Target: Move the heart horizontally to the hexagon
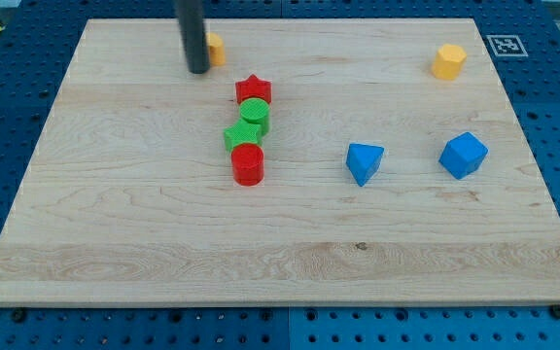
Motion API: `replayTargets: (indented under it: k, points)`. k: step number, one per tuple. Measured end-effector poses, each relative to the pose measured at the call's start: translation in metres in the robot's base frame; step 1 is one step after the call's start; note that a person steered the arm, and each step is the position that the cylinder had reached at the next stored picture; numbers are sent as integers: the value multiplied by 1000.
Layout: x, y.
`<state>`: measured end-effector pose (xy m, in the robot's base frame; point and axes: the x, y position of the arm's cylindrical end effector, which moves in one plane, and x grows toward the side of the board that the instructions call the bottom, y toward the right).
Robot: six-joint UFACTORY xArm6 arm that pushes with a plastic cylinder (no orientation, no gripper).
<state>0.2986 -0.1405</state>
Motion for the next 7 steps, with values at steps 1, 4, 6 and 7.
replayTargets:
  k: [1, 4, 6, 7]
  points:
    - [-11, -18]
    - [-32, 147]
    - [-34, 153]
    - [-19, 151]
